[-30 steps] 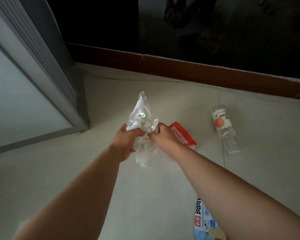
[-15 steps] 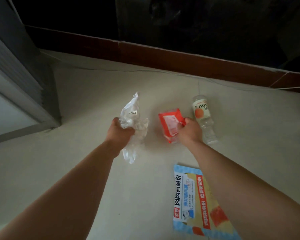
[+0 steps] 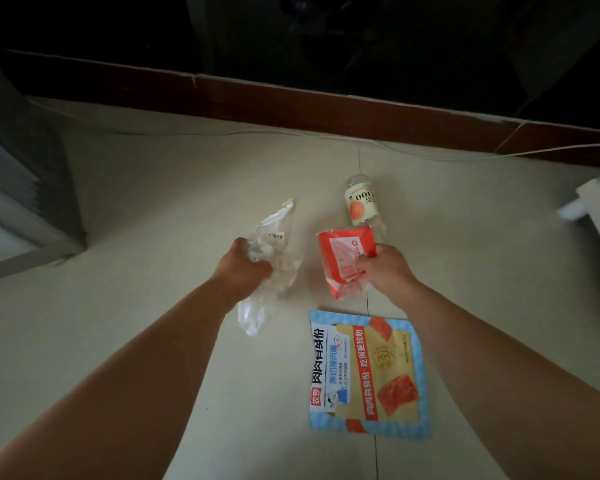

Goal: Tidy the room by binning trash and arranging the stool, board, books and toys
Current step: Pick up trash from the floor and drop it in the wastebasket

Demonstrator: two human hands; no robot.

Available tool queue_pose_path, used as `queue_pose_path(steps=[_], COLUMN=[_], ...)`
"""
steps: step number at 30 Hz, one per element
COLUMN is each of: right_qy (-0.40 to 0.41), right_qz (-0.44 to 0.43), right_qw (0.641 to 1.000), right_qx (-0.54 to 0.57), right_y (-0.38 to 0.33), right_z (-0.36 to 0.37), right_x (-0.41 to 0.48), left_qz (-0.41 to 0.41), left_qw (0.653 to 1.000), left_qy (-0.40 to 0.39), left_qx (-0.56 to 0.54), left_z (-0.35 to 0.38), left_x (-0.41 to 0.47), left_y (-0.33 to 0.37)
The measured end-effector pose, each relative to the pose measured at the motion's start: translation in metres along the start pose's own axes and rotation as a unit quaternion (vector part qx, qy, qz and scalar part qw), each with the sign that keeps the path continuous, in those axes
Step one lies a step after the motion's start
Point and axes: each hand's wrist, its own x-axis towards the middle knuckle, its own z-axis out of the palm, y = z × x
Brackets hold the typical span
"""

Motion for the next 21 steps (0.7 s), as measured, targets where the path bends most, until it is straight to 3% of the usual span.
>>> queue_pose_path(steps=[4, 8, 15, 21], right_qy=[-0.027, -0.038, -0.14, -0.16], right_qz=[-0.027, -0.13, -0.272, -0.369], right_qw=[0.999, 0.991, 0.952, 0.916], right_qx=[0.025, 0.011, 0.02, -0.007], right_y=[-0.016, -0.072, -0.215, -0.322], right_z=[0.008, 0.036, 0.11, 0.19], right_x=[-0.019, -0.035, -0.112, -0.209], left_qz=[0.004, -0.02, -0.097, -0.057], left_qw=[1.0, 0.987, 0.949, 0.915], left_qy=[0.028, 0.123, 0.219, 0.369], left_qx=[0.007, -0.1, -0.204, -0.156], left_z=[-0.009, -0.058, -0.234, -0.357], left_x=[-0.018, -0.034, -0.12, -0.208], left_y=[0.004, 0.022, 0.008, -0.024])
